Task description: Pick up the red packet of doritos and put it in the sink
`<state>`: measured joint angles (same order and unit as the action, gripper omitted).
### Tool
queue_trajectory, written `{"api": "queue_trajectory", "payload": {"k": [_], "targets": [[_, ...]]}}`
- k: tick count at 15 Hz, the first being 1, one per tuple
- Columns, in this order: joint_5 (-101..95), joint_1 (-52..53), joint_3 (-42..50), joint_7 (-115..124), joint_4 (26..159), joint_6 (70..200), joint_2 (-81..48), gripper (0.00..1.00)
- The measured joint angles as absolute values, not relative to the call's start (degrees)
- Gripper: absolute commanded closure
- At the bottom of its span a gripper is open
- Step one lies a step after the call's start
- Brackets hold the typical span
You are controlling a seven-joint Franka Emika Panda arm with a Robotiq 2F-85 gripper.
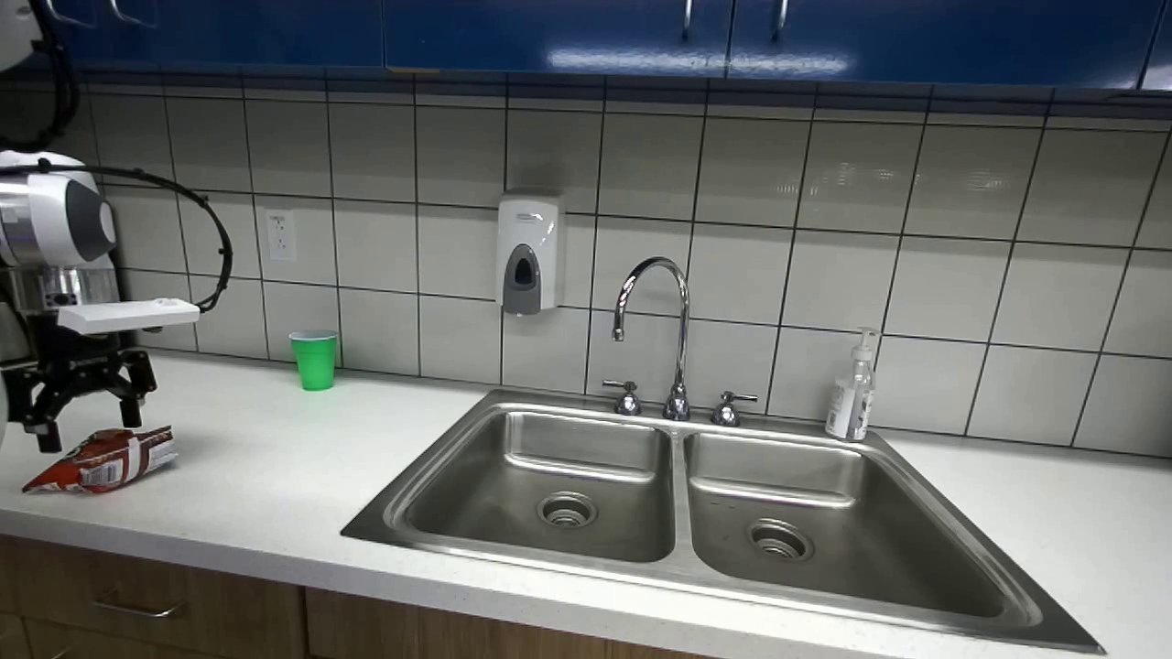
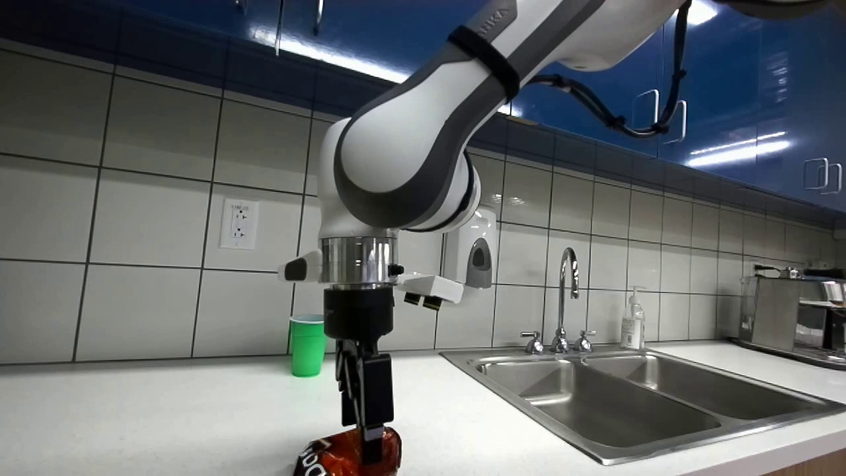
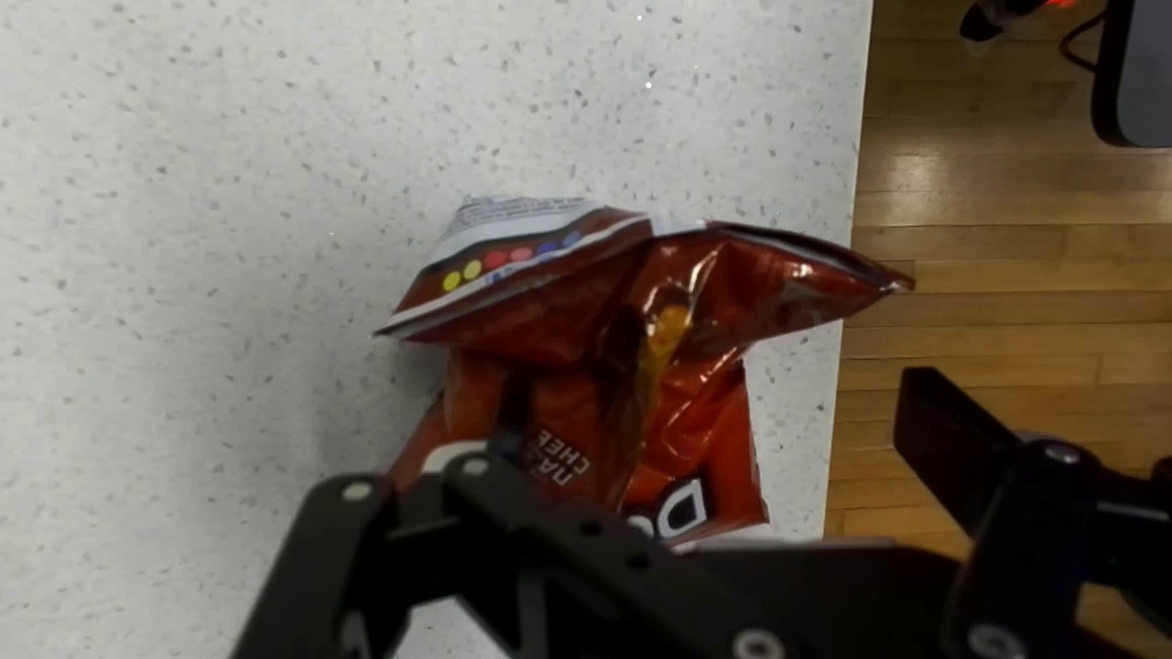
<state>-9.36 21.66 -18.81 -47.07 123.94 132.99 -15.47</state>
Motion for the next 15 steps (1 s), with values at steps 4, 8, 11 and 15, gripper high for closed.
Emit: {"api": "queue_trajectory", "payload": {"k": [4, 8, 11, 15], "targets": [[-9.4, 21.7, -18.8, -46.5, 122.2, 133.0, -17.4, 0.5], [-9.4, 21.7, -18.8, -46.2, 121.2, 133.0, -18.3, 0.81], [-9.4, 21.7, -18.8, -46.1, 120.9, 133.0, -18.4, 1.0], [-9.4, 21.7, -18.8, -46.0, 120.8, 133.0, -18.4, 1.0]]}}
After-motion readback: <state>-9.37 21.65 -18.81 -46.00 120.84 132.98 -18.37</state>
